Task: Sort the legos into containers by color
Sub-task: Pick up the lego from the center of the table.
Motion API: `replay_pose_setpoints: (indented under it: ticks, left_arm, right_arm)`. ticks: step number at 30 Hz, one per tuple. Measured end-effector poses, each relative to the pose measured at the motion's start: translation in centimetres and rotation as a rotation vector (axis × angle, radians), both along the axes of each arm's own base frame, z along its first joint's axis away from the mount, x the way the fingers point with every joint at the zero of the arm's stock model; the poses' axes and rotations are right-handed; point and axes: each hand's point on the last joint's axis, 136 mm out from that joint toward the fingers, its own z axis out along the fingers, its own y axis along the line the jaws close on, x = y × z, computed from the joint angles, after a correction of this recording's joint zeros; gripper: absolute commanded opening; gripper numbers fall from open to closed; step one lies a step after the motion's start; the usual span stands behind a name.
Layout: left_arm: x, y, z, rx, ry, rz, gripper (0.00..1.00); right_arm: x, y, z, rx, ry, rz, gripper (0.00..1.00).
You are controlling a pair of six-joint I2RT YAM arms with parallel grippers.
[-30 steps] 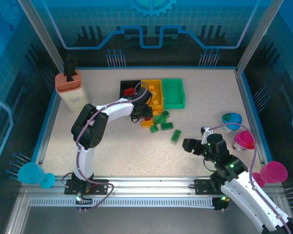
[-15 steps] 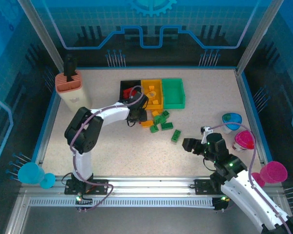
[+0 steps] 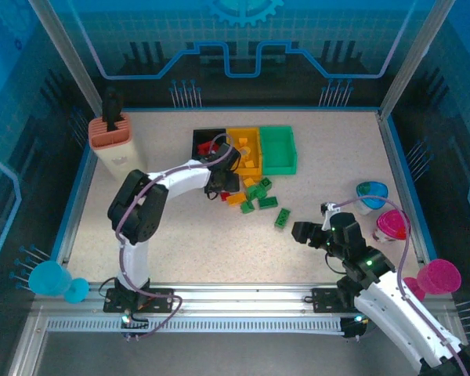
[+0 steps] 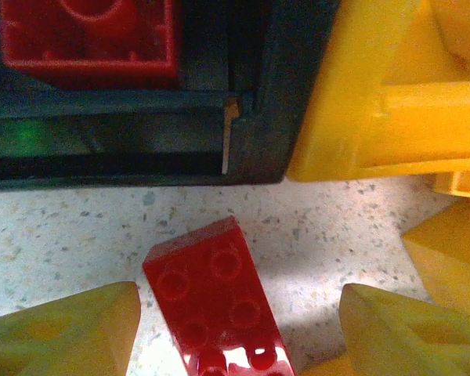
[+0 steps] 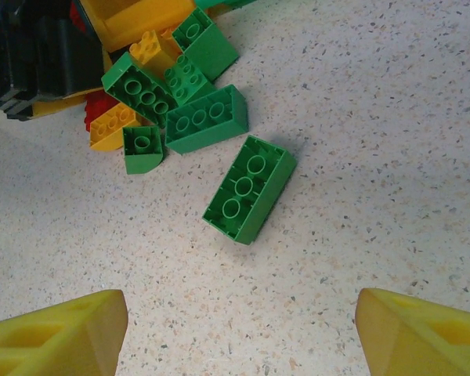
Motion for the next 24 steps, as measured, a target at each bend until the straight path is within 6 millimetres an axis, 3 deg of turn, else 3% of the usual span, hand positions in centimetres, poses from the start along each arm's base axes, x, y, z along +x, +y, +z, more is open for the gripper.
replay_pose_setpoints:
  ticks: [7, 16, 20, 24]
  left_arm:
    - [-0.8, 0.9, -1.4, 0.042, 0.026, -0.002, 0.46]
    - [-2.2, 1.9, -0.9, 0.049, 0.024, -0.005, 0.37]
    - [-2.6, 2.2, 1.0, 0.035, -0.001, -0.004, 0.37]
    - [-2.4, 2.5, 5.5, 0.001, -0.095, 0.003, 0.38]
  right_arm:
    - [0.0, 0.0, 0.0, 0.0, 0.0, 0.0, 0.77]
    - [-0.1, -0.1, 0.6, 0.013, -0.026, -0.001, 0.77]
    - [-0.1, -0.1, 0.6, 0.013, -0.026, -0.001, 0.77]
    - [-0.1, -0.1, 0.6, 0.013, -0.026, -0.001, 0.77]
